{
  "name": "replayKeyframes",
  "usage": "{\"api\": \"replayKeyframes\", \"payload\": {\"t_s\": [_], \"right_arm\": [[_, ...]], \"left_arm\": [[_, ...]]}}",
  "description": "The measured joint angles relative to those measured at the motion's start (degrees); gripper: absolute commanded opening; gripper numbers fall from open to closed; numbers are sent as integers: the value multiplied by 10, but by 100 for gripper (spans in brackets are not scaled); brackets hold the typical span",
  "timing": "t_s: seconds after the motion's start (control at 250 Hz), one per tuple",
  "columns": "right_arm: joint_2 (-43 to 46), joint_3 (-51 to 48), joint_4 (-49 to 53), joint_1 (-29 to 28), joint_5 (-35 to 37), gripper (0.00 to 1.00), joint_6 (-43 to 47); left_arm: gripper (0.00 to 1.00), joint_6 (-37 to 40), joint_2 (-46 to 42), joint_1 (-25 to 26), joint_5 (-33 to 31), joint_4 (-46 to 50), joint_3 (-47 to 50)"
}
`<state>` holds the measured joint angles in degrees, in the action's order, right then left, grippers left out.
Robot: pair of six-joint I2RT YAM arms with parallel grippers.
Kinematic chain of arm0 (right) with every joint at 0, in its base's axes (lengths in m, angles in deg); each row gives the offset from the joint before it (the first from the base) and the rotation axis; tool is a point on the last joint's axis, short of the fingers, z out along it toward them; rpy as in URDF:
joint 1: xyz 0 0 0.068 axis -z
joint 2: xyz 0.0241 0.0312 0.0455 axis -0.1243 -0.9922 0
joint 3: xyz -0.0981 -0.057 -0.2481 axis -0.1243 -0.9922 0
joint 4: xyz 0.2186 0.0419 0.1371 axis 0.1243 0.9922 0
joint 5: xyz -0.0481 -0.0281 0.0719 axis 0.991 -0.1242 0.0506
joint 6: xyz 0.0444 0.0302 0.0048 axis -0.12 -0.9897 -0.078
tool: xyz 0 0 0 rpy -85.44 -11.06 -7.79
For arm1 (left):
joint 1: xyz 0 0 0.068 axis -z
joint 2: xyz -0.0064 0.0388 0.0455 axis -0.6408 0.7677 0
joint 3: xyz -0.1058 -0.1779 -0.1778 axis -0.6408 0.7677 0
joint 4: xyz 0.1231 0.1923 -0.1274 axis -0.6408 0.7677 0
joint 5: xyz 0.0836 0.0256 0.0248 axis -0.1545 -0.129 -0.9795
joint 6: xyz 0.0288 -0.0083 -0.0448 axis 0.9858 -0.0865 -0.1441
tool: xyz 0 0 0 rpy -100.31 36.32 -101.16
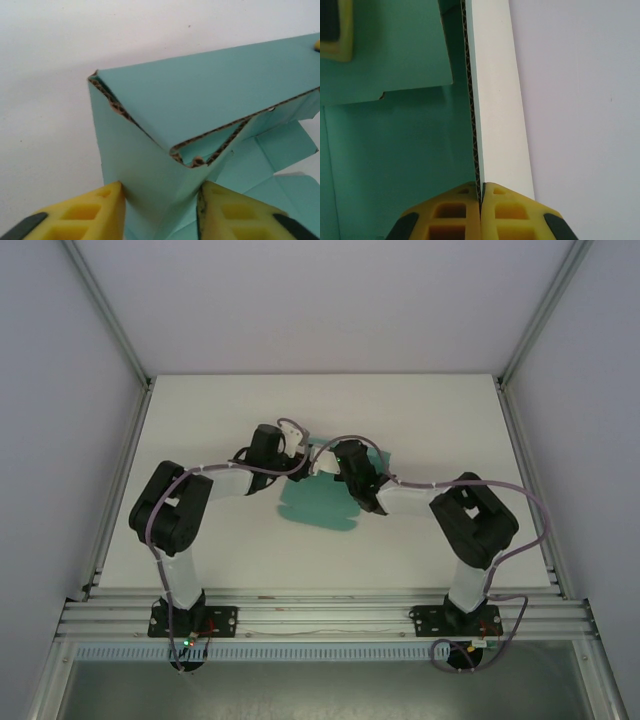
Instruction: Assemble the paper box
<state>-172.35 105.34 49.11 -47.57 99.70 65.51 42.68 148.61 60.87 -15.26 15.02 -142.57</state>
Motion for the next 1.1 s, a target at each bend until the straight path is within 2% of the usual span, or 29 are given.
{"api": "replayKeyframes", "payload": {"t_s": [0.092, 0.244, 0.328, 0.572, 0.6, 0.855, 0.923, 0.983, 1.059, 1.099], "right_arm": [[7, -5, 3, -1, 0, 0, -3], [19, -12, 12, -2, 7, 0, -13], [21, -13, 16, -3, 15, 0, -20], [22, -14, 17, -14, 30, 0, -37], [22, -14, 17, -14, 30, 0, -40], [22, -14, 18, -16, 25, 0, -63], [22, -14, 18, -16, 25, 0, -68], [22, -14, 19, -16, 24, 0, -71], [23, -14, 22, -16, 18, 0, -73], [25, -14, 25, -17, 12, 0, -73]], "left_arm": [[25, -8, 0, 2, -13, -2, -1], [8, -9, 0, 17, -48, -13, -1], [6, -22, 0, 23, -80, -17, 0], [5, -32, 4, 48, -170, -29, 2], [0, -32, 4, 49, -177, -30, 2], [0, -41, 7, 60, -221, -59, 14], [15, -41, 11, 60, -221, -65, 14], [17, -44, 18, 60, -221, -76, 14], [25, -47, 26, 60, -219, -86, 13], [25, -47, 32, 60, -217, -87, 11]]}}
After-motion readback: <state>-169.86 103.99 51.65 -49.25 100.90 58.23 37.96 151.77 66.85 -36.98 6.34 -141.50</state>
